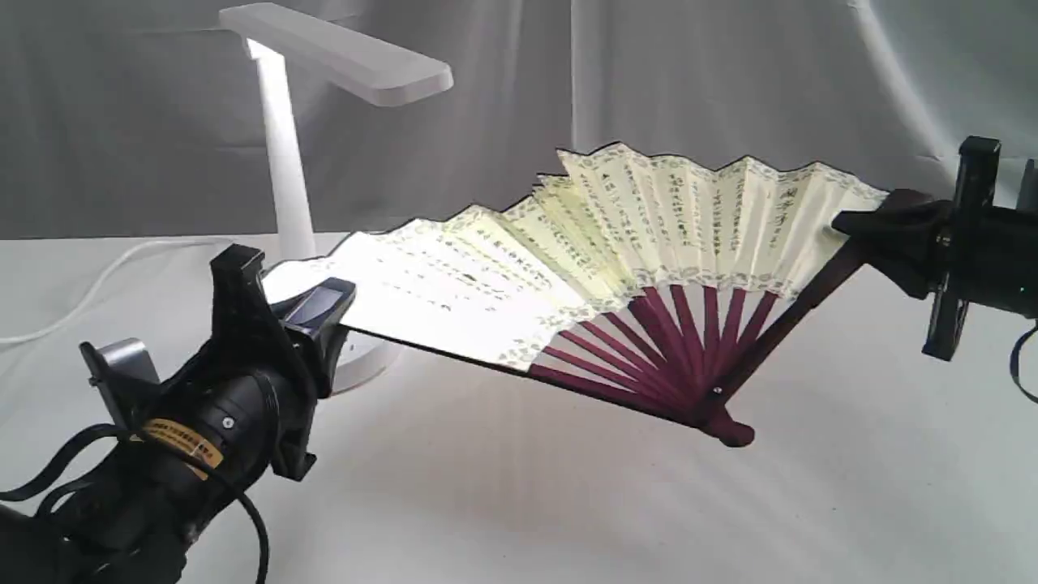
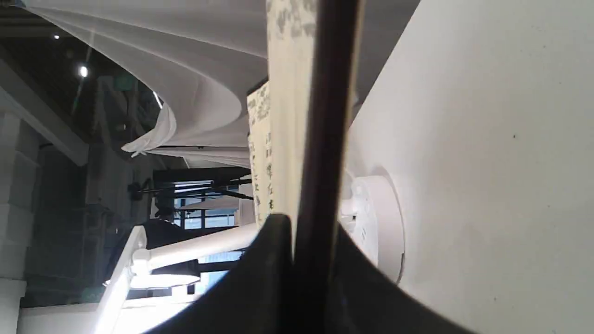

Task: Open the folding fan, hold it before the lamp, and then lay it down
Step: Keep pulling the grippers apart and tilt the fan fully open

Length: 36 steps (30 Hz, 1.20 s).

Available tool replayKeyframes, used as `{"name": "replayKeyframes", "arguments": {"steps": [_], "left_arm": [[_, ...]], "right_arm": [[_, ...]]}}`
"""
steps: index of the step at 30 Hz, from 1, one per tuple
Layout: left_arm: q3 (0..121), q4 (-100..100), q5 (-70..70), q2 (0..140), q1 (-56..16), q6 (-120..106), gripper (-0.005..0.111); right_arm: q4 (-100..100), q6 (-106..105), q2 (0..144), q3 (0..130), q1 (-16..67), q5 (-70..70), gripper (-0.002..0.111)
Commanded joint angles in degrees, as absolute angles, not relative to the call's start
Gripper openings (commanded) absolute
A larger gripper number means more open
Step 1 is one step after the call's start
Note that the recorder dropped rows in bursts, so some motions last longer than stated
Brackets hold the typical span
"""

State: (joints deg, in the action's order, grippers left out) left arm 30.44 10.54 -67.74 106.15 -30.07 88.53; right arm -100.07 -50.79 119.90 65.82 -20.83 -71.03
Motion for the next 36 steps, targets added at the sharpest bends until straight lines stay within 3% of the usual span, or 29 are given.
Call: {"name": "replayKeyframes", "arguments": {"steps": [1, 36], "left_arm": [[30.2, 13.6, -70.0, 105.3, -30.3, 89.6, 0.0], [30.2, 17.0, -70.0, 102.1, -30.3, 87.6, 0.0]], "right_arm": [[-99.2, -52.2, 119.7, 66.1, -22.6, -70.0, 0.0], [-99.9, -51.6, 119.7, 66.1, -26.6, -68.5, 0.0]]}}
